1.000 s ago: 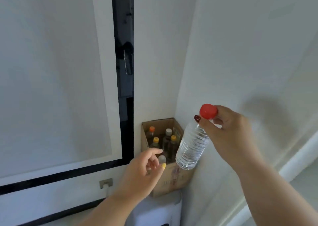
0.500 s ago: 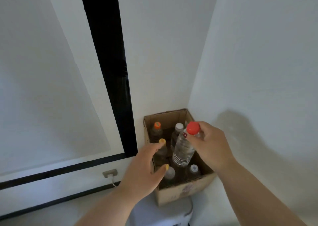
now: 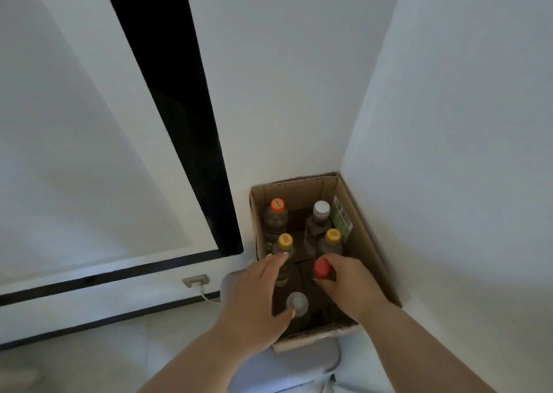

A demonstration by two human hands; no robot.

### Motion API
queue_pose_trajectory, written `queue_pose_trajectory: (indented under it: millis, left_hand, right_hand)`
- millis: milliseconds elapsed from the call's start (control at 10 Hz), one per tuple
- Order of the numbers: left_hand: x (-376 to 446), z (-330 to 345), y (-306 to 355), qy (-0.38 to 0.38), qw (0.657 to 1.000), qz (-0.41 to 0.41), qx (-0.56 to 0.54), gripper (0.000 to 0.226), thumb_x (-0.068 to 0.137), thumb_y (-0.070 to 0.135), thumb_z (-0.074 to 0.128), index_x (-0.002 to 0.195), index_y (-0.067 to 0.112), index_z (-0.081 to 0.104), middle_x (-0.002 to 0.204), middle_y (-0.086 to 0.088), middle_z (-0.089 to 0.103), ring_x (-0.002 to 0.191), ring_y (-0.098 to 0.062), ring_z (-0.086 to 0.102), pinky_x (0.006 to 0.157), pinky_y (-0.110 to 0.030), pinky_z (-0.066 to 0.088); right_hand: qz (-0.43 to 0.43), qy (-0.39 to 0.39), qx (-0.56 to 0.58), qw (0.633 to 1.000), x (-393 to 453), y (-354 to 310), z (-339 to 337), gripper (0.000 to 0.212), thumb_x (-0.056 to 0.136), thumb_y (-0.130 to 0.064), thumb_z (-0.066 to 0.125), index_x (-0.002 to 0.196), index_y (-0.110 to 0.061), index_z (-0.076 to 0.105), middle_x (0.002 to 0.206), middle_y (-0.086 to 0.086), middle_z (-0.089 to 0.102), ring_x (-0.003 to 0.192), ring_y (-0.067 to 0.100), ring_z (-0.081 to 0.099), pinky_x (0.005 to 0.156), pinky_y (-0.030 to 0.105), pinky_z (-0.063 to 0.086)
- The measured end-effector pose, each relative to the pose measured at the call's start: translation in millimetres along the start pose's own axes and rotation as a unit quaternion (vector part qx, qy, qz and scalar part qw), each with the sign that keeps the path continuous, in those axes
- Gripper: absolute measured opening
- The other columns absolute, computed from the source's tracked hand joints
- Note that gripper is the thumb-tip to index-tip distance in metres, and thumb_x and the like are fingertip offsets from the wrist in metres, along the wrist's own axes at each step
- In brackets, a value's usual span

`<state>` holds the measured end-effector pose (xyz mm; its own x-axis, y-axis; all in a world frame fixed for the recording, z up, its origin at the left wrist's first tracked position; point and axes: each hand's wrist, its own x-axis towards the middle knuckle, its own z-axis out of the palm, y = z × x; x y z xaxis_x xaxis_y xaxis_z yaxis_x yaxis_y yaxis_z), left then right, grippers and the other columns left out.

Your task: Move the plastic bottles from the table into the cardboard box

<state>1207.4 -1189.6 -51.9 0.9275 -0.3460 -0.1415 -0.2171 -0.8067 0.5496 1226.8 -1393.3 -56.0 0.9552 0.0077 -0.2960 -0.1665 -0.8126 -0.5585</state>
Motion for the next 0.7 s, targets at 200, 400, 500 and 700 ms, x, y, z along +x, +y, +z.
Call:
queue_pose_trajectory:
  millis: [200,400,500,700]
  left_hand:
    - [3,4,-7,-0.012,1.0,0.0,-0.025,0.089,0.083,0.04,0.068,0.155,0.034,0.015,0.16,0.012,0.023,0.147,-0.006,0.018,0.116,-0.019,0.011]
    - [3,6,-11,-0.03,0.999,-0.005,-0.018,0.093,0.084,0.042,0.068,0.156,0.033,0.01,0.164,0.012,0.016,0.15,-0.009,0.011,0.121,-0.027,0.01]
    - [2,4,-9,-0.037,0.999,0.0,-0.008,0.092,0.085,0.041,0.067,0.155,0.033,0.008,0.164,0.013,0.012,0.15,-0.008,0.008,0.118,-0.023,0.004]
    - [-1,-4,-1,-0.04,0.999,-0.004,-0.036,0.092,0.086,0.038,0.068,0.156,0.034,0.008,0.164,0.016,0.009,0.15,-0.006,0.006,0.111,-0.016,0.0]
  right_hand:
    - [0.006,-0.038,-0.049,0.998,7,13,8,0.016,0.085,-0.027,0.066,0.1,-0.025,0.065,0.094,-0.002,0.073,0.09,0.019,0.067,0.079,0.035,0.055]
    - [0.007,-0.075,-0.114,0.991,15,13,14,0.014,0.084,-0.027,0.065,0.098,-0.025,0.065,0.096,0.0,0.072,0.091,0.022,0.067,0.078,0.035,0.055]
    - [0.003,-0.072,-0.117,0.99,18,14,15,0.011,0.084,-0.026,0.065,0.094,-0.024,0.063,0.094,0.001,0.071,0.088,0.023,0.066,0.075,0.035,0.054]
    - [0.012,-0.077,-0.062,0.995,17,11,12,0.026,0.081,-0.022,0.068,0.106,-0.027,0.063,0.106,-0.002,0.071,0.1,0.021,0.065,0.084,0.035,0.054]
